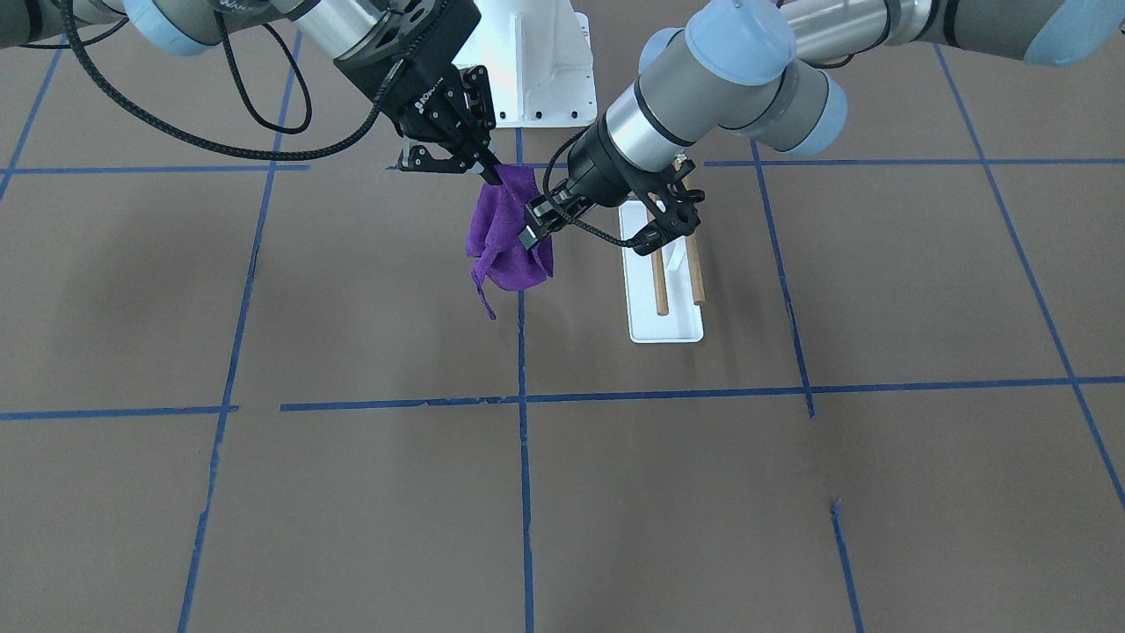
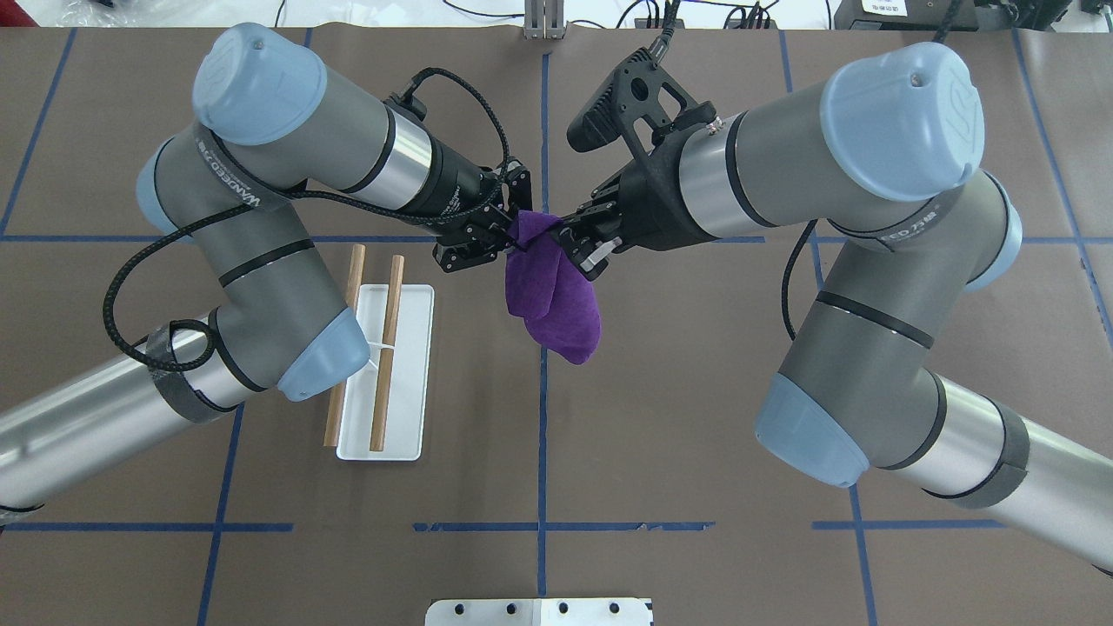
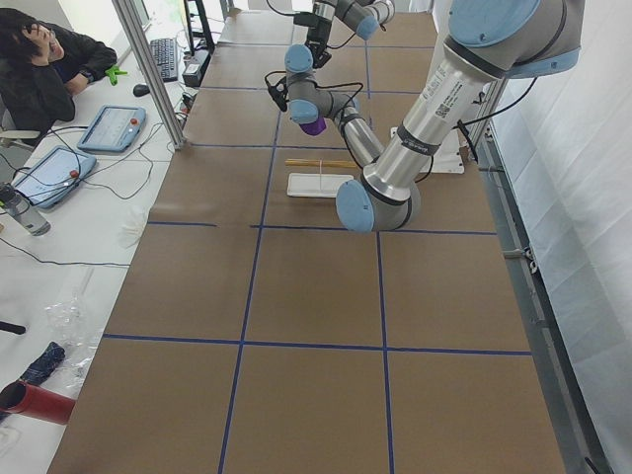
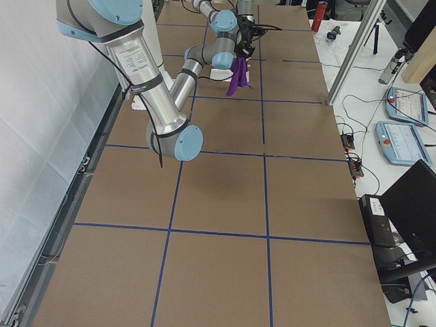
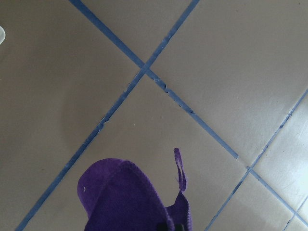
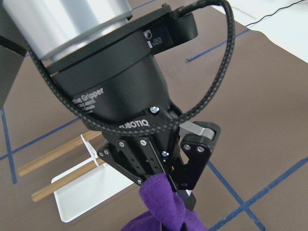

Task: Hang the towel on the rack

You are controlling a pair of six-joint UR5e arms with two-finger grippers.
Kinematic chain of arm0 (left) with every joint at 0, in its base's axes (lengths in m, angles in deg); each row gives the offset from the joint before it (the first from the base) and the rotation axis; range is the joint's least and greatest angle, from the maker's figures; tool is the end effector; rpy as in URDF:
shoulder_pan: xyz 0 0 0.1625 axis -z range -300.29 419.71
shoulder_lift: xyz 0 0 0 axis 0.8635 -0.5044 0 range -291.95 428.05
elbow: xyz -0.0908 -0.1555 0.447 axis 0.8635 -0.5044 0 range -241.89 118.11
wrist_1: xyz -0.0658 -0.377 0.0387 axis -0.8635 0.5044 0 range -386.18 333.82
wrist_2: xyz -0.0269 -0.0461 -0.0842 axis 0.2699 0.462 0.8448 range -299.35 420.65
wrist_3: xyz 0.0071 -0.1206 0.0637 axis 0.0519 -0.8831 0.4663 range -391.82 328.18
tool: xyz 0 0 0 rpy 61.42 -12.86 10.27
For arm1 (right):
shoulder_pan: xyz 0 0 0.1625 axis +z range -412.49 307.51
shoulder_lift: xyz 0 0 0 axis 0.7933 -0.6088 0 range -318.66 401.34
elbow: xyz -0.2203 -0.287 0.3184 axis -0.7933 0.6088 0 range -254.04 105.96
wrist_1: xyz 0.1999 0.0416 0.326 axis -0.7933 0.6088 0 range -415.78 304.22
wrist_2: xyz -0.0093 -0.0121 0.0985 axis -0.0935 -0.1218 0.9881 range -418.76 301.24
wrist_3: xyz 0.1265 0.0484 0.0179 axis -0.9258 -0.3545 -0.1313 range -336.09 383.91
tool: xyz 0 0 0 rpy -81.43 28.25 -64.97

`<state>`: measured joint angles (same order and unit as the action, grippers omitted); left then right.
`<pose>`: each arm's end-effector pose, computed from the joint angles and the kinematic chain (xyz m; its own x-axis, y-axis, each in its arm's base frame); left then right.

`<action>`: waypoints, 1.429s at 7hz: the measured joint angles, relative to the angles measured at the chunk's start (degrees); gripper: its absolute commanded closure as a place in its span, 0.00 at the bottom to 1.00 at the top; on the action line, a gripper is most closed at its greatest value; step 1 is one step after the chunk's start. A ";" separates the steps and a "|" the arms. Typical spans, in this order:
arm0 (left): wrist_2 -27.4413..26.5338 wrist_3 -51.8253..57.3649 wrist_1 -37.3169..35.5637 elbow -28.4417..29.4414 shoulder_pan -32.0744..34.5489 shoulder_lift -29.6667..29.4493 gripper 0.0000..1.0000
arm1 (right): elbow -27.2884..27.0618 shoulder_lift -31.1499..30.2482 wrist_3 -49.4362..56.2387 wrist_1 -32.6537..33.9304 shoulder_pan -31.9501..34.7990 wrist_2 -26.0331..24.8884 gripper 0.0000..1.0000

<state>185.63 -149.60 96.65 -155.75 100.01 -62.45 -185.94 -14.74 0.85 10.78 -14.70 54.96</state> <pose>0.4999 -0.4962 0.2042 0.1013 -0.5866 -0.8035 0.1702 0.8060 -0.5669 -0.4365 -0.4376 0.1894 0.2867 -0.8437 0.4538 0.0381 0.4834 0.8746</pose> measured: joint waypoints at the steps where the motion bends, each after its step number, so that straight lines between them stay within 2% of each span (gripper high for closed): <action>1: 0.00 0.18 -0.06 -0.14 0.21 0.11 1.00 | -0.03 -0.15 -1.48 0.03 0.06 0.15 0.00; 3: -0.06 0.27 -0.21 -0.44 1.15 0.21 1.00 | -0.08 -0.63 -5.90 2.76 0.79 2.13 0.00; 5: 0.16 0.53 -0.30 -3.06 1.97 3.07 1.00 | 0.07 -0.62 -6.88 13.07 4.13 7.55 0.00; 7: 0.40 2.85 -0.45 -8.05 2.81 8.57 1.00 | 1.83 -0.71 -6.73 24.51 7.56 9.78 0.00; 8: 0.45 5.43 -0.53 -10.22 4.30 11.74 1.00 | 5.02 -0.81 -5.78 28.44 9.68 10.00 0.00; 10: 0.50 12.83 -0.46 -12.76 7.06 19.36 1.00 | 13.52 -2.00 2.96 30.50 15.44 10.38 0.00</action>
<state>186.12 -136.77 96.20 -168.51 107.07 -43.08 -172.42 -16.73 3.81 41.28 0.74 65.34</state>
